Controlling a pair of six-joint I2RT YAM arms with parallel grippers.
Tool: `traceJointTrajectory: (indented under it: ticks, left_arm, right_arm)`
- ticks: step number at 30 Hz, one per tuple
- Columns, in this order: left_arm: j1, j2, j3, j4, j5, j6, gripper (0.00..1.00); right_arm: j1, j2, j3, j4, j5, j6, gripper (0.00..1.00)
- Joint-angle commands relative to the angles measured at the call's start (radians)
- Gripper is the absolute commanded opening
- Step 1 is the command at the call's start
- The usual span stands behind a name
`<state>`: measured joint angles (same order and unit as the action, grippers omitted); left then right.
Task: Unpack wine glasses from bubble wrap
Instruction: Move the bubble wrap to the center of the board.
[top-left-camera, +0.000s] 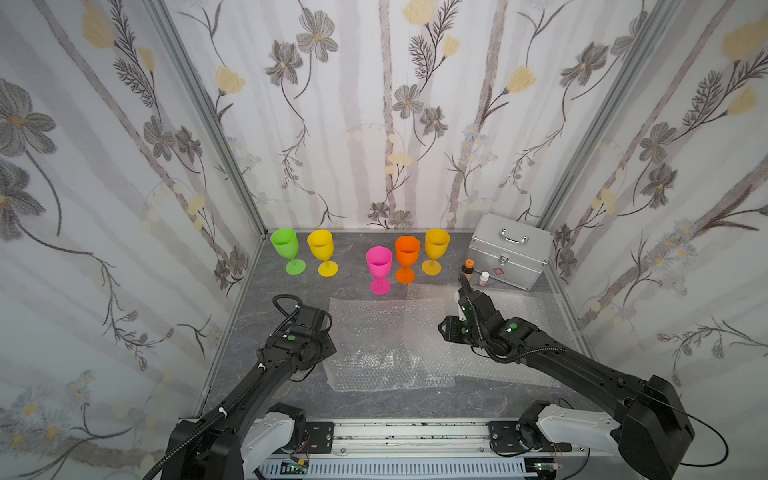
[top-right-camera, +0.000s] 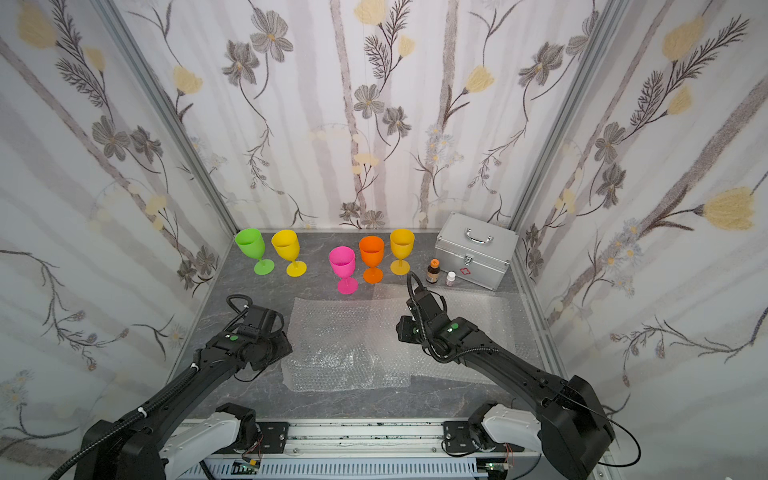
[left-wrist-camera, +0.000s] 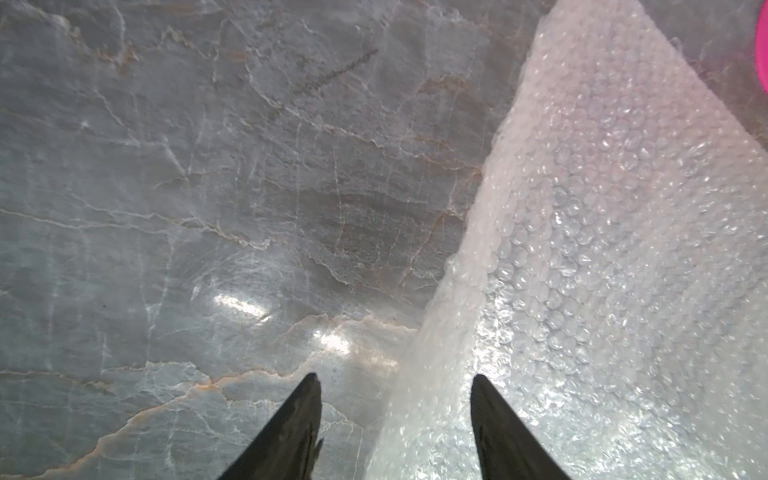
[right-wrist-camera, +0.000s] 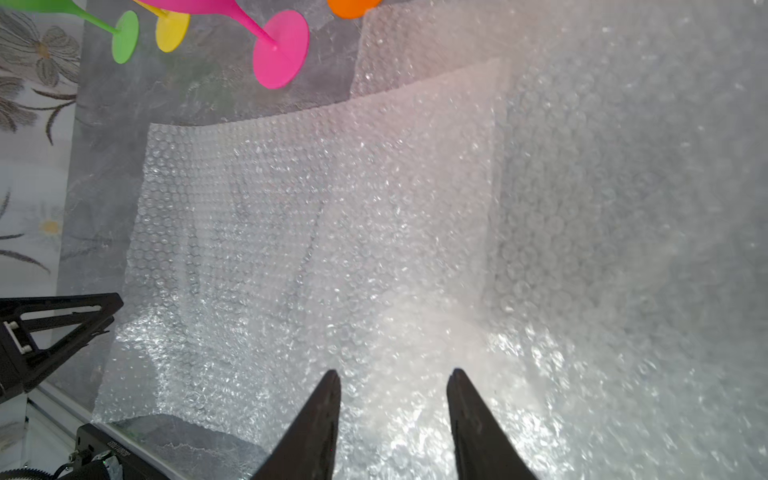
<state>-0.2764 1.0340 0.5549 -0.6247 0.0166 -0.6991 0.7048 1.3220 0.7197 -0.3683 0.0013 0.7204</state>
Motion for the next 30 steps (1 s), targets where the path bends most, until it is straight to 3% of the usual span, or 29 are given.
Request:
traceJointTrajectory:
  ticks: [1, 10, 17, 21, 25, 30]
  left_arm:
    - [0.007, 0.013, -0.010, 0.026, -0.013, -0.011, 0.60]
    - [0.017, 0.085, -0.038, 0.103, 0.016, -0.014, 0.59]
    - [0.022, 0.095, -0.054, 0.117, 0.014, -0.013, 0.52]
    - [0.032, 0.098, -0.052, 0.104, 0.002, -0.011, 0.43]
    - [0.047, 0.095, -0.054, 0.091, -0.007, -0.008, 0.26]
    - [0.077, 0.099, -0.054, 0.064, -0.026, -0.004, 0.15]
  right_arm:
    - [0.002, -0.042, -0.072, 0.021, -0.017, 0.083, 0.44]
    - [0.010, -0.060, -0.186, 0.100, -0.077, 0.142, 0.45]
    - [0.030, -0.002, -0.188, 0.206, -0.140, 0.155, 0.45]
    - [0.053, 0.038, -0.183, 0.242, -0.154, 0.162, 0.38]
    - [0.062, 0.060, -0.180, 0.242, -0.143, 0.162, 0.27]
    - [0.100, 0.070, -0.182, 0.219, -0.114, 0.159, 0.23]
